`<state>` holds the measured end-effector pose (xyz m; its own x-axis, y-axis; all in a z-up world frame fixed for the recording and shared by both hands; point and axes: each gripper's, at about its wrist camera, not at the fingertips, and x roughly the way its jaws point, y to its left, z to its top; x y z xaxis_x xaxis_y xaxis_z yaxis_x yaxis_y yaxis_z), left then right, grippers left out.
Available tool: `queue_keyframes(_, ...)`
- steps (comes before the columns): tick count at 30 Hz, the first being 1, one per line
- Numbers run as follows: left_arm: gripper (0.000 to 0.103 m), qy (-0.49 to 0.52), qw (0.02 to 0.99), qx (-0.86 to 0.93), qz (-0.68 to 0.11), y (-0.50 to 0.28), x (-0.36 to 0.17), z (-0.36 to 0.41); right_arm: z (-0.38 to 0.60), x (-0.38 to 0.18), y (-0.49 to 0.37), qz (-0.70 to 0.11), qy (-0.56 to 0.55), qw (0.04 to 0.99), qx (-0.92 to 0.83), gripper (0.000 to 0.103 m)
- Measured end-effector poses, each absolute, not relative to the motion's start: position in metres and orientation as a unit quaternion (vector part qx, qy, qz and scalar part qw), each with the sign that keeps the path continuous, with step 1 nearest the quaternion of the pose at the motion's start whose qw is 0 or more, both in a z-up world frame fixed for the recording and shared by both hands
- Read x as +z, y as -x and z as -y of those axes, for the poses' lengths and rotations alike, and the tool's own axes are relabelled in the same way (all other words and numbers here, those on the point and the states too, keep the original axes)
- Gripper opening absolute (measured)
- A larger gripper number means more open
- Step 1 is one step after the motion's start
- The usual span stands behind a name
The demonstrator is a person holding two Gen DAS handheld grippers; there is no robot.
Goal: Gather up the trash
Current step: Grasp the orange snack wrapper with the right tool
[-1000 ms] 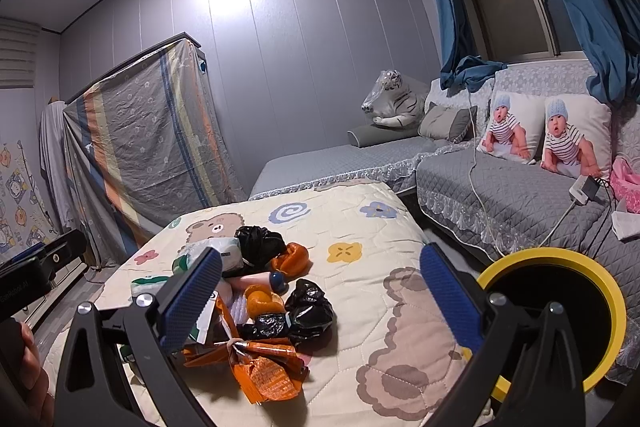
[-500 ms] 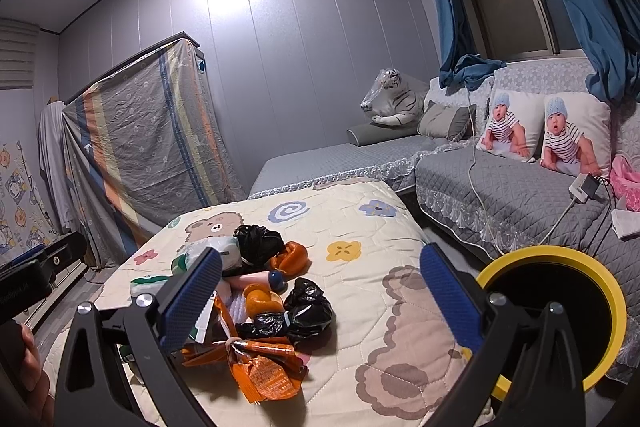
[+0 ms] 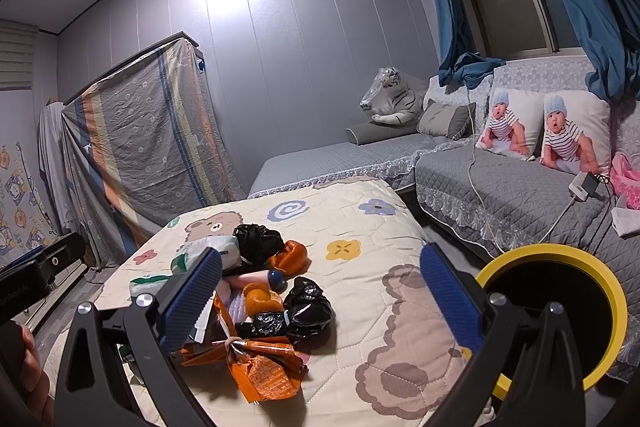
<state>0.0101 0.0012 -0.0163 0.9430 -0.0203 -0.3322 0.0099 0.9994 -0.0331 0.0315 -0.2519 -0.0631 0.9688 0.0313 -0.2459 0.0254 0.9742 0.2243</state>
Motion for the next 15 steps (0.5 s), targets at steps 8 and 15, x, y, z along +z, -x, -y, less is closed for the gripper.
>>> queue_keyframes(8, 0.095, 0.050, 0.986, -0.028, -0.159, -0.012, -0.014, -0.018, 0.252, -0.066, -0.030, -0.122, -0.108, 0.987, 0.006, 0.096)
queue_keyframes(15, 0.095, 0.095, 0.986, 0.013, -0.135, -0.018, -0.017, -0.077, 0.228, -0.073, -0.021, -0.099, 0.006, 0.992, 0.081, 0.096)
